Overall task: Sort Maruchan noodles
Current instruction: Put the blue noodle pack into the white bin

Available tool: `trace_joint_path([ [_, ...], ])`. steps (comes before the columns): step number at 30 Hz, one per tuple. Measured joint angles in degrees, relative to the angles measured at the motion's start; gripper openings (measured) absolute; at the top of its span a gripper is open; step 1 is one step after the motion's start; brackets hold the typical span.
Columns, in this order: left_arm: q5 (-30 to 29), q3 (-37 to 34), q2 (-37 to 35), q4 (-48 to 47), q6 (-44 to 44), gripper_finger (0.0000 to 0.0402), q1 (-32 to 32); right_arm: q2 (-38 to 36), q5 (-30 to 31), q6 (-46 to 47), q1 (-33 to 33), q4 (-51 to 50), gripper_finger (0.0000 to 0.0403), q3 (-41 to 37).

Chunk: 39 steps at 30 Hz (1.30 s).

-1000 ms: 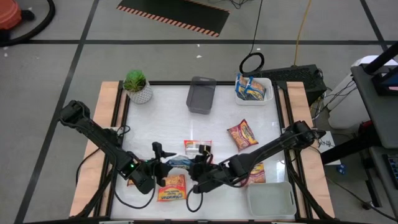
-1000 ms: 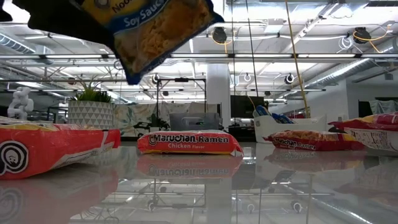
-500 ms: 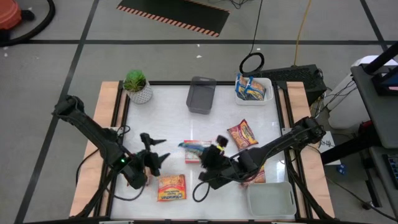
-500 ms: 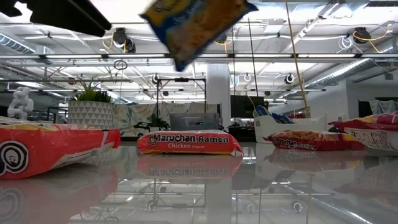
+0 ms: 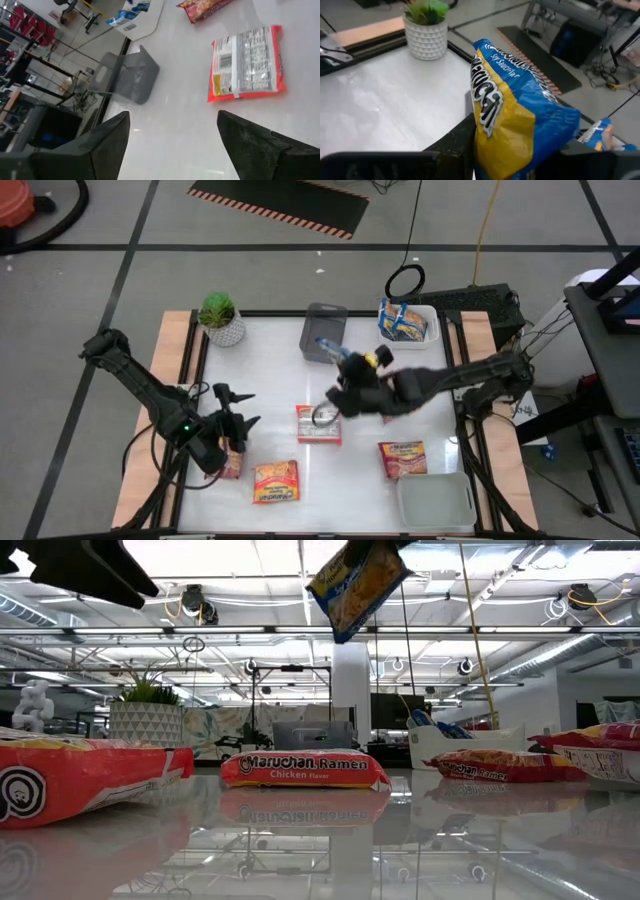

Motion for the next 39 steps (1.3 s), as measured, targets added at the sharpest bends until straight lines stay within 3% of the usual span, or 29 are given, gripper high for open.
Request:
trace_joint_path([
  [4,0.0,0.0,0.0,-0.9,0.0,0.0305,0.4,-2.2,-4.7,-2.7,-5.1,-0.5,0.0121,0.0],
  [18,2.1,0.0,0.0,-0.4,-2.2,0.0305,0.4,-5.4,-6.5,0.9,-20.8,-14.6,0.0121,0.0],
  [34,4.5,-0.1,0.0,0.8,-6.7,0.0305,0.4,-5.4,-9.6,9.8,-31.4,-26.5,0.0121,0.0],
  [39,4.6,-0.1,0.0,0.8,-8.0,0.0305,0.4,-5.4,-14.1,10.9,-35.2,-30.8,0.0121,0.0],
])
